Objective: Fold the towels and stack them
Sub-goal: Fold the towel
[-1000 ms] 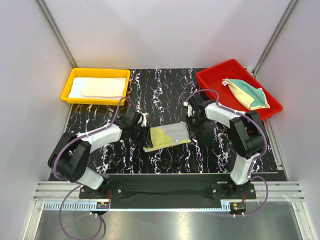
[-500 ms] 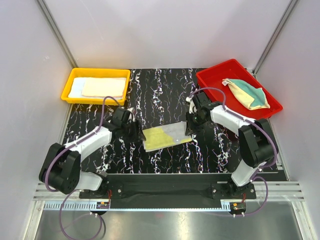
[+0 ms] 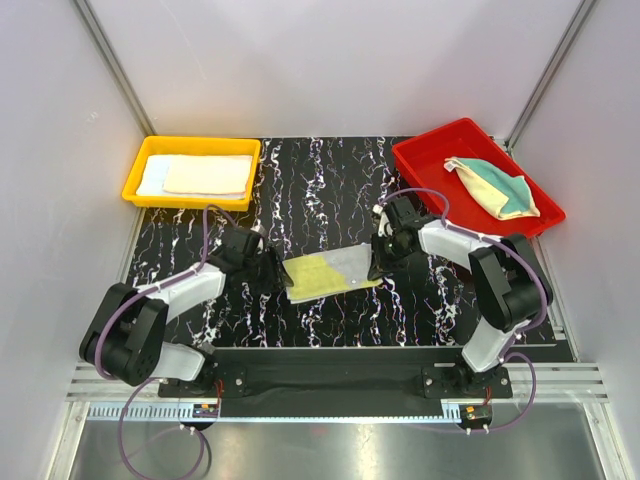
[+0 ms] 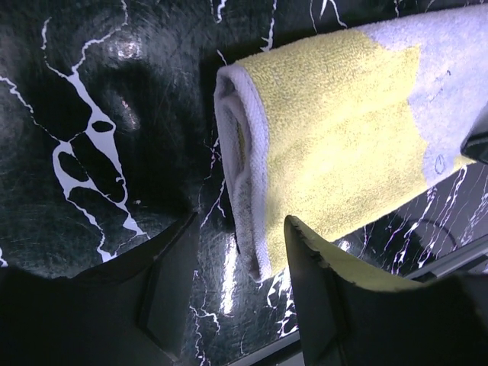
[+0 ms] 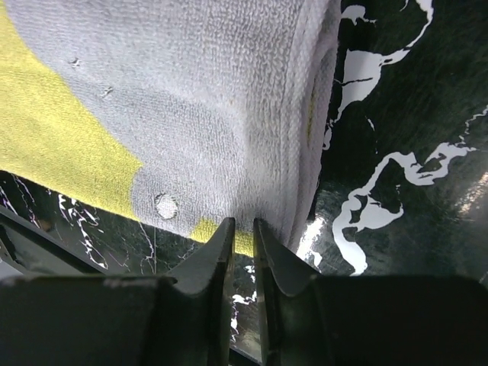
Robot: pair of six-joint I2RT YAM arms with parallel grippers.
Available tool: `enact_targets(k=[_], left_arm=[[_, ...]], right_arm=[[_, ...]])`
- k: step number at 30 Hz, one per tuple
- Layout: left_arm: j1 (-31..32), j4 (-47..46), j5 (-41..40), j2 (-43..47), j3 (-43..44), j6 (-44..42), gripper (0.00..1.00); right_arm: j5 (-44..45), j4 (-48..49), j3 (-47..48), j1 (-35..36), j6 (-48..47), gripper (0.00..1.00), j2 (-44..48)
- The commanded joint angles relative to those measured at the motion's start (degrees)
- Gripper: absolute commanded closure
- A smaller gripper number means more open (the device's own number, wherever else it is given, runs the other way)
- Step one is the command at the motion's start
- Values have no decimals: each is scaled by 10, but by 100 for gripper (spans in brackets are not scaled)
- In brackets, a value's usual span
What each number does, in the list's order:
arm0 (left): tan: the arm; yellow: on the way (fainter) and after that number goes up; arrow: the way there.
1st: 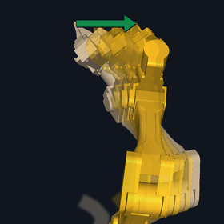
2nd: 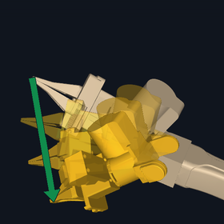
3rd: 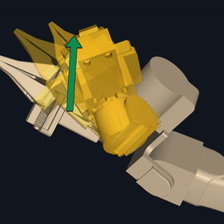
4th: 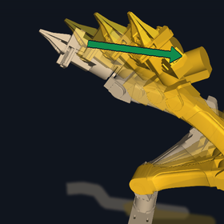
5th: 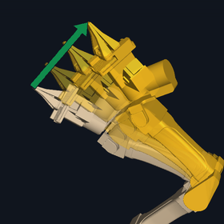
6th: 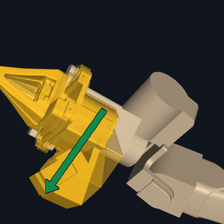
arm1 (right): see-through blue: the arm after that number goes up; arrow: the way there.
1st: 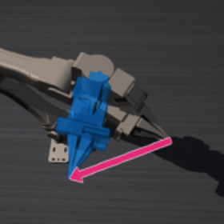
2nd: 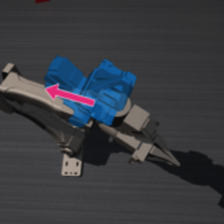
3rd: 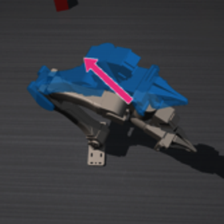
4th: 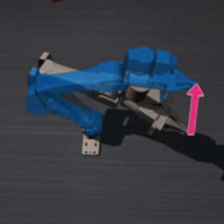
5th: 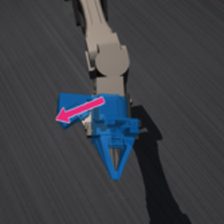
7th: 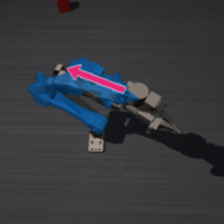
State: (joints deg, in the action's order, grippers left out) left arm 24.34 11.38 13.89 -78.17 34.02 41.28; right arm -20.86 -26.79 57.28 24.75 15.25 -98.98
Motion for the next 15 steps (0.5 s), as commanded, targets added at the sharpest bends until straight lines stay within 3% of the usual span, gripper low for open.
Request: enact_targets(k=[1,15], left_arm=[[1,-46,-19,12,-11,21,46],[4,-12,-40,-56,-3,54,53]], right_arm=[[9,8,1,4,7,78,41],[9,-8,15,5,9,76,98]])
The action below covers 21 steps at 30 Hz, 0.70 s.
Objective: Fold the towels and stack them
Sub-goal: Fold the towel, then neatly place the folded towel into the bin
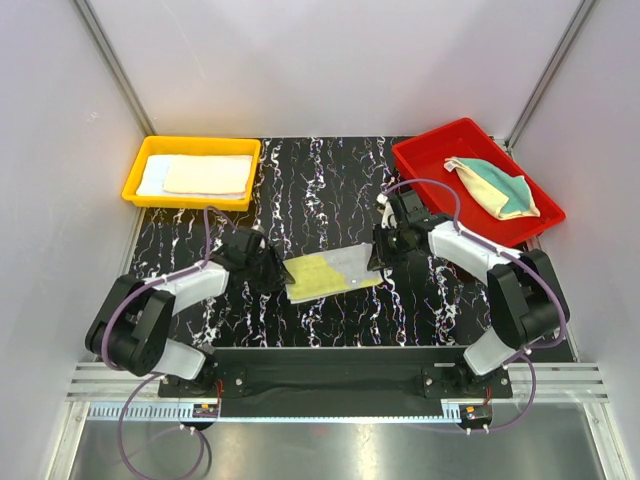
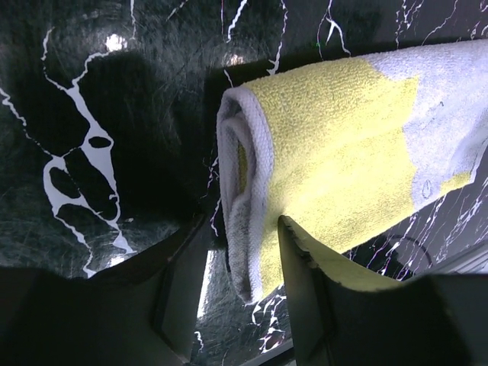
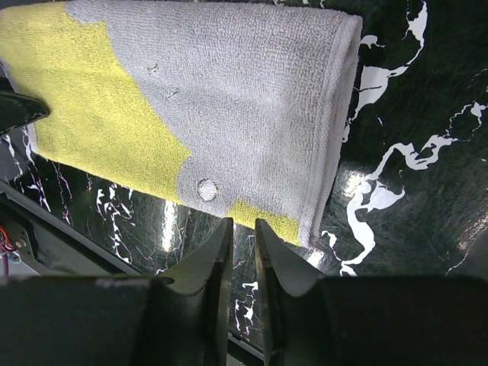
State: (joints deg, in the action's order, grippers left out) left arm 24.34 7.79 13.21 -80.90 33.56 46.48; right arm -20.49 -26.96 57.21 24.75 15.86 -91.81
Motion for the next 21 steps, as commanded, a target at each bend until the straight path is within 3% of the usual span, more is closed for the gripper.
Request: enact_targets(k=[1,5,12,21], left_arm=[[4,26,-31,-32,3,2,53],[11,42,-33,-44,27,-5,63],[13,83,-10,-69,105,-62,100],[-23,202,-28,-115,288,-228,100]], right_arm=[[5,-6,15,5,2,75,32],[2,-5,16,6,1,75,44],[6,-3,18,6,2,74,59],[23,-2,26,6,5,73,102]])
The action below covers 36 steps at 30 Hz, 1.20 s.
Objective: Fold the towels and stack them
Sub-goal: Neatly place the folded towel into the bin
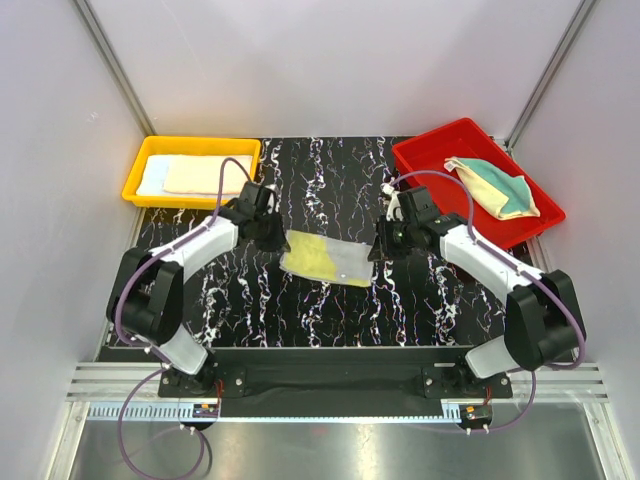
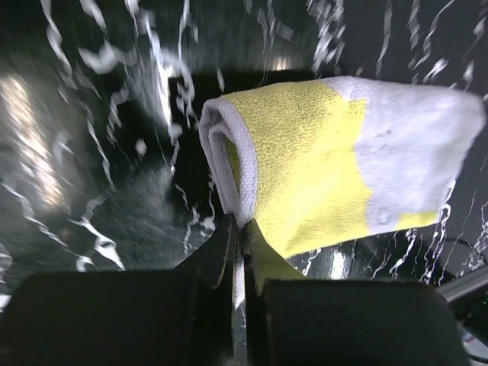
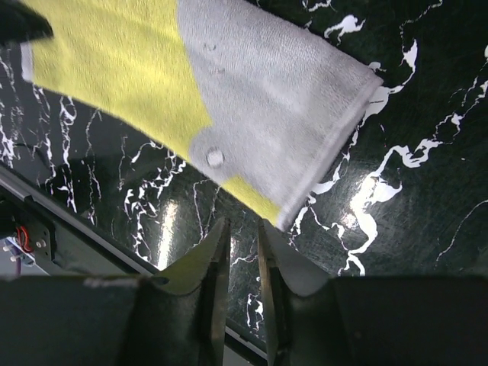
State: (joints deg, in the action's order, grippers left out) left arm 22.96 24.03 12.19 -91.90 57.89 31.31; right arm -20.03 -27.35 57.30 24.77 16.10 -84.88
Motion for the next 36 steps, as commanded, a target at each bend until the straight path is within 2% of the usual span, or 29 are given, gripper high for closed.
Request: enact_targets(k=[1,6,10,14,25,36], left_arm=[[-12,50,-35,-9,58,-86,100],[-31,116,-106,-49,157,-164,100],[-60,159,-197,-86,257,-222,100],[-98,184,-225,-138,341,-264,100],[-190,195,-272,-266,559,-310,100],[-266,157,-254,-338,664,-353,100]], right_arm=[[21,2,26,5,2,73,39],[44,-2,47,5,-9,72,44],[57,-8,72,4,-29,71,31],[68,-4,98,4,-41,71,13],[76,-3,152,-5,-84,72,-80],[53,-37,257,-21,-91,72,-120]])
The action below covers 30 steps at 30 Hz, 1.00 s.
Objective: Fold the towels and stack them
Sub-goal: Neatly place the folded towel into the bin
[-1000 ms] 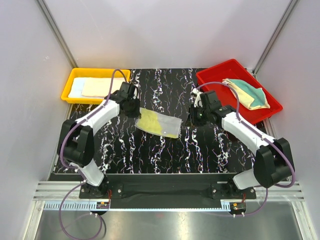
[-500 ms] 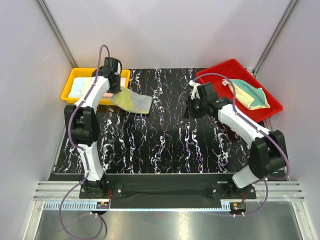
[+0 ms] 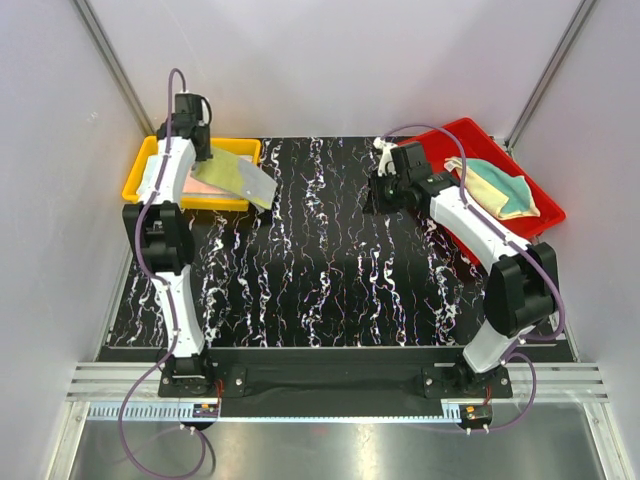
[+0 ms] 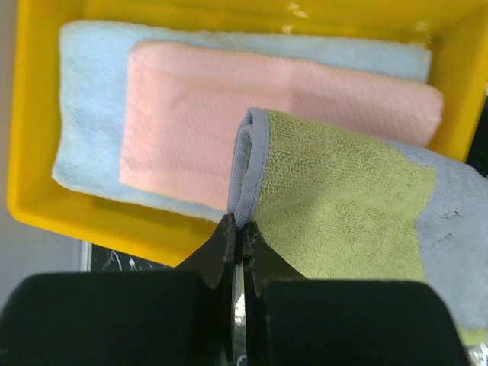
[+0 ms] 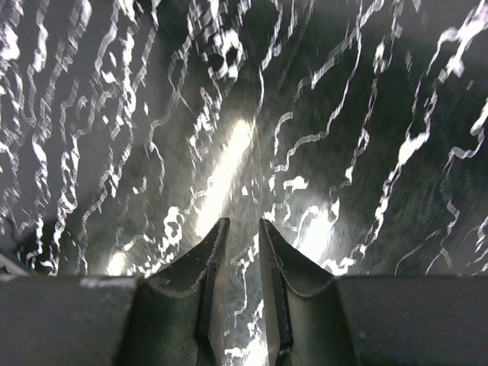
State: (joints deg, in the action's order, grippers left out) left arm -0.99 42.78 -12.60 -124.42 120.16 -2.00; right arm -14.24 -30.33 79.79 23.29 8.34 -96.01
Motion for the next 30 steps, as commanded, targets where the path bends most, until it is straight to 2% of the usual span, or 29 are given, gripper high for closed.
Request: enact_targets(k=[1,14,30], left_arm=[[-38,-25,-5,-19,54,-20,100],[-102,-66,43,-103,97,-18,100],[-137,-103,79,-102,81,-4,100]], right_arm=[[-5,-7,36,-10,-14,72,-14],[-7,-4,42,-32,-14,72,-44],[-10,-3,50,-32,-2,72,-65]])
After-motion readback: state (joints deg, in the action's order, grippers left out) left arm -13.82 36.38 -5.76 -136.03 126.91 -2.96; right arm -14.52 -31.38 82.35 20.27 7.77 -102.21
